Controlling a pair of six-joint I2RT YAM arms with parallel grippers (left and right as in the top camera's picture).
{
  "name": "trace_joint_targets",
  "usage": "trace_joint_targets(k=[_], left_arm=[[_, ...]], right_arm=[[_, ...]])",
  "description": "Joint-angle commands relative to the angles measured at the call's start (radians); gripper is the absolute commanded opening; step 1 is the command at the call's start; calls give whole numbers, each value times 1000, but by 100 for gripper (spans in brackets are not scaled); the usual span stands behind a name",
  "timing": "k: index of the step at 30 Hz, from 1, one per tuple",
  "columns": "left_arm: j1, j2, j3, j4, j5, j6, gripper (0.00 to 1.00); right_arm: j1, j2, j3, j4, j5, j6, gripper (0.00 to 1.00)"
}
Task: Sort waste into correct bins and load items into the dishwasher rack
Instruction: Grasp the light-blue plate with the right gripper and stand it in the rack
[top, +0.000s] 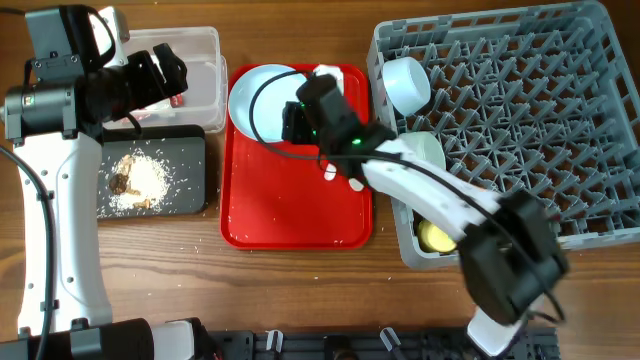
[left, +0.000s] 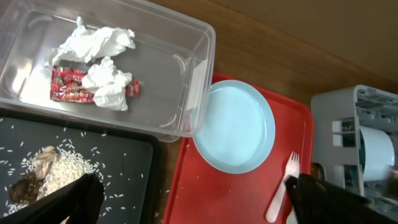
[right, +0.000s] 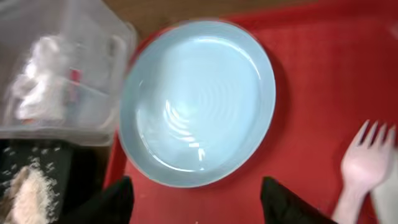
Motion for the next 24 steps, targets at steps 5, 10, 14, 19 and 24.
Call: trace_joint_targets(k=[5, 10, 14, 19, 24], left_arm=[[4, 3, 2, 3, -6, 16, 100], [4, 3, 2, 3, -6, 16, 100], [4, 3, 2, 2, -6, 16, 100], [4, 3, 2, 3, -6, 16, 100], [4, 3, 2, 2, -6, 16, 100]], right_arm=[[0, 210, -13, 105, -11, 266, 51], [-26, 281, -13, 177, -4, 343, 40], [-54, 294, -12, 171, -24, 353, 17], [-65, 282, 68, -1, -102, 275, 4], [-137, 98, 156, -167, -76, -50, 4]])
